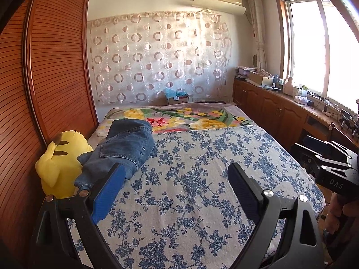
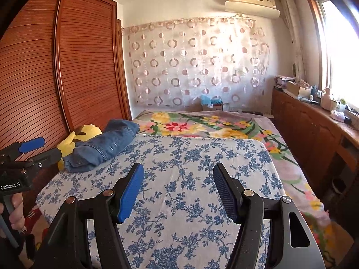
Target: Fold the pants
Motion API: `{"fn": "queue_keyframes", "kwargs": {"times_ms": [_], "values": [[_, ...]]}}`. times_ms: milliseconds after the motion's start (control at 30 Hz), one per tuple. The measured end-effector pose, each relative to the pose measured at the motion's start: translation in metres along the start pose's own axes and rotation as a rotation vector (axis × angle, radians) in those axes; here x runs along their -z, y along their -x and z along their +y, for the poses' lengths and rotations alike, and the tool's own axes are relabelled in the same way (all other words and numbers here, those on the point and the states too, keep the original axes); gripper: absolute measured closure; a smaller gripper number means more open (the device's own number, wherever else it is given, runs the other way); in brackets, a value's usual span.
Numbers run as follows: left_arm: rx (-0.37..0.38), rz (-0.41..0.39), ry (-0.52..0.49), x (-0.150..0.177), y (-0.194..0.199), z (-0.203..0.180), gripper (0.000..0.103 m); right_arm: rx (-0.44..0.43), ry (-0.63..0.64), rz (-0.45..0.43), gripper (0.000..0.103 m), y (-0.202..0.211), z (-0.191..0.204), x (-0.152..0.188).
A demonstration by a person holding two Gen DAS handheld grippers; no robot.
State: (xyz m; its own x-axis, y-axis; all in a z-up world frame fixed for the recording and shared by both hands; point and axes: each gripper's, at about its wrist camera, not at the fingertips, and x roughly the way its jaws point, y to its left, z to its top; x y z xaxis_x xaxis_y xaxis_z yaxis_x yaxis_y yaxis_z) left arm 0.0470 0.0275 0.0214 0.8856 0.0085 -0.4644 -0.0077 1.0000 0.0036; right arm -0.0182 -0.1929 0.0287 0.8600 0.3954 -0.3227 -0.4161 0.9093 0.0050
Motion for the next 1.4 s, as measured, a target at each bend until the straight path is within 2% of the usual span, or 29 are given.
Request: {"fn": "queue_keyframes", "kwargs": {"times_ms": [1400], "values": [[-0.001,-0.004,-0.003,0.0000,0.0056,0.0021,0.010,-0.004,0.000,-0.002,0.037,-0.0035,0.0015,0.0048]]}}
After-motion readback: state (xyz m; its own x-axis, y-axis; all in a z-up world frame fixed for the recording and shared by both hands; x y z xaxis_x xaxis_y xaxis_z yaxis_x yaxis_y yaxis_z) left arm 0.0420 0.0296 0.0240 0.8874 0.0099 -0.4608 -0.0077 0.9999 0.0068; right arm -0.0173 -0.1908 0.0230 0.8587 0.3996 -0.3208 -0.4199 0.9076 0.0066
